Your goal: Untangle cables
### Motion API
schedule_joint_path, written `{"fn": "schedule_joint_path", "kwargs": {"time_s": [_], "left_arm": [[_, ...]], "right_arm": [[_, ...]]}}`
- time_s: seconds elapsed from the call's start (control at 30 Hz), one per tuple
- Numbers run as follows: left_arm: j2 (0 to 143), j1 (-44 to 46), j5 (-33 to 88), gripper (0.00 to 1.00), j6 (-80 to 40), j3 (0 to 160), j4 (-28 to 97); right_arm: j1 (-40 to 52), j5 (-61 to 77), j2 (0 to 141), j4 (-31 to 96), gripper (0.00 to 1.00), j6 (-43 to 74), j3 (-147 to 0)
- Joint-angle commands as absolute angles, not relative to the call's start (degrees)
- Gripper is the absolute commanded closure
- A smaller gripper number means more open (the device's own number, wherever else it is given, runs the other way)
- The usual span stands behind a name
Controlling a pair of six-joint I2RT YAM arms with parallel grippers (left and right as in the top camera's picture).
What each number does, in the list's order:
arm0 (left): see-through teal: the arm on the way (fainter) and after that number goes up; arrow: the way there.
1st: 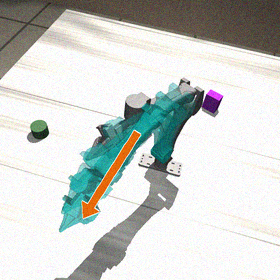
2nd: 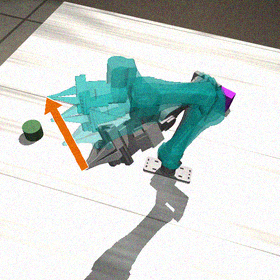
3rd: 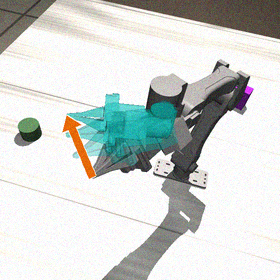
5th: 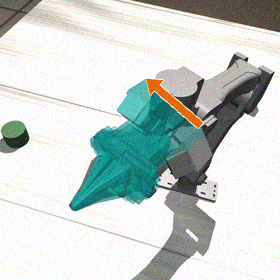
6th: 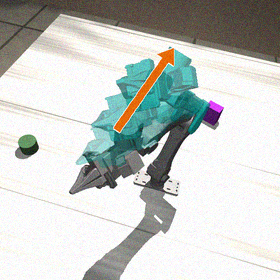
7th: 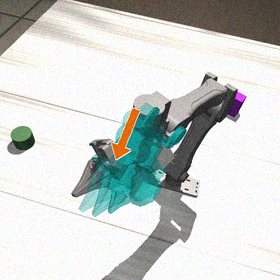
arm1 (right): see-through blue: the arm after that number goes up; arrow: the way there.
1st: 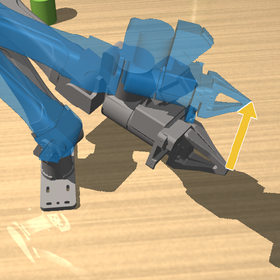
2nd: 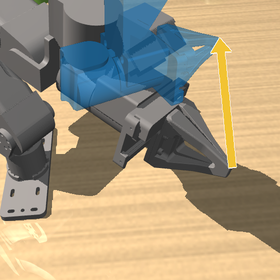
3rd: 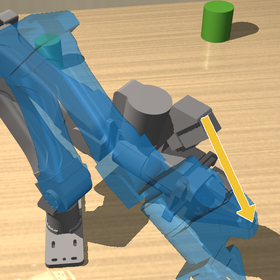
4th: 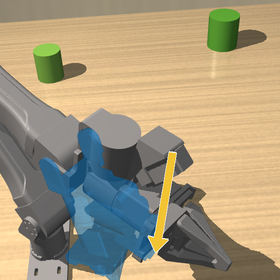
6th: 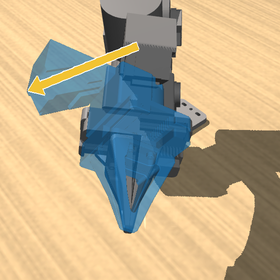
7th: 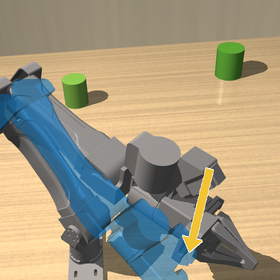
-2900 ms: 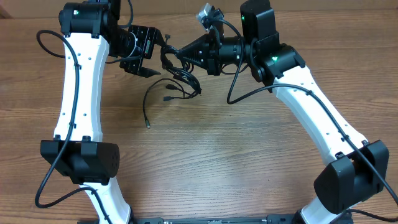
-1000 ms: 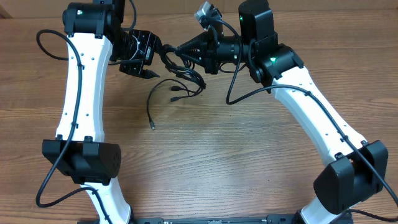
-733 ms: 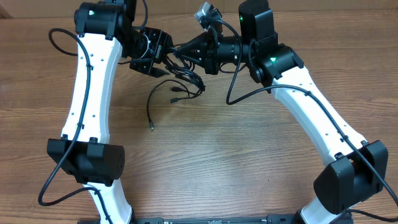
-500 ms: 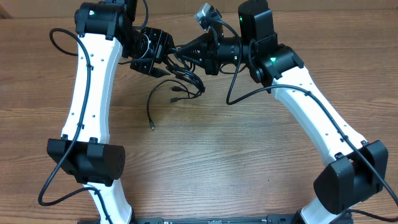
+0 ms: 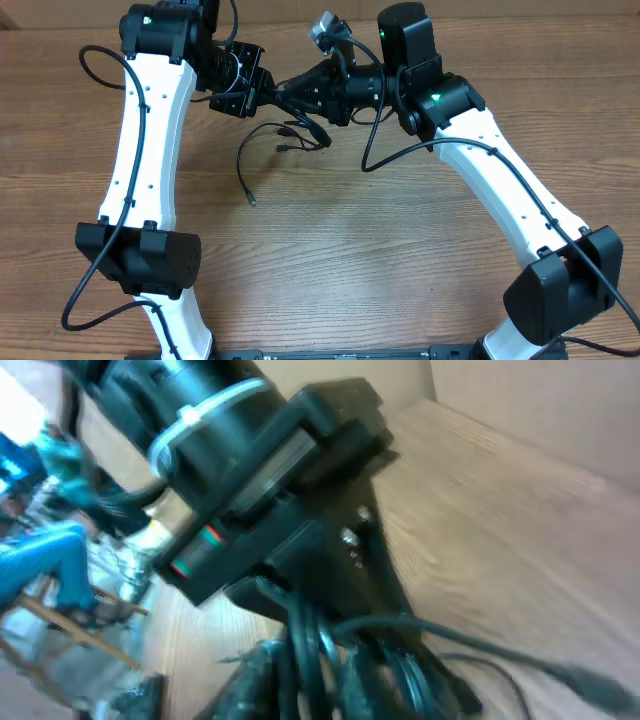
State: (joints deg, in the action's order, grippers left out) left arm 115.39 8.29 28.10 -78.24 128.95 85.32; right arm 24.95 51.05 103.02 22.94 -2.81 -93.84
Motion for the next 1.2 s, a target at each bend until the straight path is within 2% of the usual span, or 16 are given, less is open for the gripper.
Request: {"fn": "schedule_joint_path", "kwargs": {"time_s": [0.0, 0.03, 0.13, 0.37, 0.43, 0.53, 0.67, 0.73, 0.8, 0.87, 0.93, 1.17], "left_arm": [[114.10, 8.97, 25.19, 0.96, -73.43, 129.40, 85.60], [114.10, 8.97, 24.36, 0.96, -72.53, 129.40, 85.86], [114.10, 8.97, 21.28, 0.96, -71.00, 129.40, 88.49], [114.10, 8.97, 9.87, 0.96, -68.31, 129.40, 96.68], [114.10, 8.99, 9.85, 0.96, -67.66, 129.40, 96.82], [114.10, 9.08, 9.67, 0.96, -67.72, 129.40, 96.82], [114.10, 9.08, 7.84, 0.96, -68.14, 129.40, 96.82], [114.10, 9.08, 7.42, 0.96, -68.14, 129.40, 96.82], [114.10, 9.08, 6.87, 0.96, -68.14, 129.40, 96.82], [114.10, 9.08, 5.37, 0.96, -68.16, 129.40, 96.82], [114.10, 9.04, 4.82, 0.96, -68.14, 129.40, 96.82], [114.10, 9.08, 4.36, 0.96, -70.48, 129.40, 96.82]], "right_arm": [[24.67, 44.84, 101.80, 25.28, 0.63, -3.07, -94.45], [24.67, 43.79, 101.80, 26.02, 0.61, -3.27, -94.45], [24.69, 42.02, 101.80, 28.75, 0.39, -8.71, -94.45], [24.75, 38.39, 101.80, 38.46, 0.28, -29.50, -94.45], [25.06, 38.04, 101.80, 41.39, 0.28, -35.55, -94.45], [26.50, 35.57, 101.78, 42.63, 0.28, -38.92, -94.48], [30.68, 30.20, 101.75, 42.33, 0.33, -42.52, -94.48], [33.91, 24.60, 101.73, 40.95, 0.43, -42.50, -94.48], [35.86, 21.65, 101.67, 40.05, 0.50, -42.50, -94.48], [36.97, 20.08, 101.58, 39.27, 0.51, -42.44, -94.48], [37.12, 20.14, 101.36, 38.30, 0.56, -41.56, -94.50], [37.67, 21.56, 99.57, 35.35, 0.62, -40.32, -94.50]]}}
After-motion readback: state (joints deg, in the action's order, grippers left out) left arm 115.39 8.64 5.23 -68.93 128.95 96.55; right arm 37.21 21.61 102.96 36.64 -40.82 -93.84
